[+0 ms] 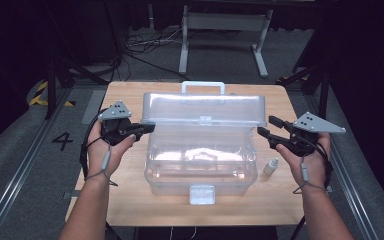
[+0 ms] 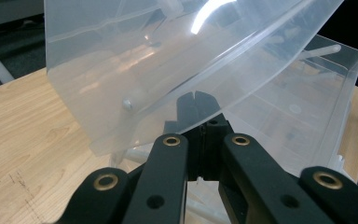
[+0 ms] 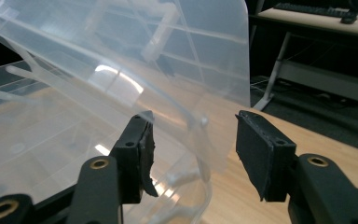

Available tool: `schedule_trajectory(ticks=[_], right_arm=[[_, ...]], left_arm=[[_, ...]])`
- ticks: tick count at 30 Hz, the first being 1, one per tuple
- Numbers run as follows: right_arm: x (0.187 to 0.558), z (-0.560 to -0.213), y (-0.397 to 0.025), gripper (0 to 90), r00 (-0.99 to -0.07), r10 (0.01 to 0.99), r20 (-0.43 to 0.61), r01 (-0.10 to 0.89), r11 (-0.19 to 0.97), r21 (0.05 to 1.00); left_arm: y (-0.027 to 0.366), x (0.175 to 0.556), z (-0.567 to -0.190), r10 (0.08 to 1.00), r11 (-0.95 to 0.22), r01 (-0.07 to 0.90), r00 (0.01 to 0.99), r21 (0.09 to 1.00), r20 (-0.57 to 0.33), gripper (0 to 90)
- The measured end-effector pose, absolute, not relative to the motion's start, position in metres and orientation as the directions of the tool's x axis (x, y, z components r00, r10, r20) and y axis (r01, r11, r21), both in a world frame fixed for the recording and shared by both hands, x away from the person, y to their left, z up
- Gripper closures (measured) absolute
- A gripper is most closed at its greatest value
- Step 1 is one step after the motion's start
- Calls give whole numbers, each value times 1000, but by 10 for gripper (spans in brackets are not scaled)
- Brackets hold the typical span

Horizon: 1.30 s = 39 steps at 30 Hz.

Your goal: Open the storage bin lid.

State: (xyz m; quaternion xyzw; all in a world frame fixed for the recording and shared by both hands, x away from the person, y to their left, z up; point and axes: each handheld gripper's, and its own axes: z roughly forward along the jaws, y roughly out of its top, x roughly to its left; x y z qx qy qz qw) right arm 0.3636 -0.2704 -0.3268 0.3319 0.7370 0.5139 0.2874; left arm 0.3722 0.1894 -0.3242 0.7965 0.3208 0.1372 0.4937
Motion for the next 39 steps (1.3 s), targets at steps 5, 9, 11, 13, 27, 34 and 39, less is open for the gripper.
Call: schedule_trajectory(ticks=[5,9,11,13,27,34,39], right_arm=[[372,-324,-257,458,-583,801,-136,162,279,947],[375,-324,-252,459,-570,809,-140,150,271,951],[377,-325,-249,461,-562,814,-144,145,268,952],[377,-325,-248,472,-553,820,-149,131,262,956],[375,-324,-253,688,-512,841,-174,121,271,955],[377,-321,-252,704,-508,843,-177,142,285,948],[380,-319,-251,705,-503,843,-189,138,294,946]], left_arm=[[189,373,-324,644,-307,373,759,876,-97,897],[189,374,-324,642,-307,372,760,876,-99,897],[189,374,-324,642,-306,372,760,876,-99,897],[189,374,-323,641,-305,372,761,877,-100,897],[192,370,-322,637,-295,367,763,882,-104,877],[196,358,-322,628,-311,375,771,873,-107,847],[199,347,-321,616,-330,370,782,868,-99,833]])
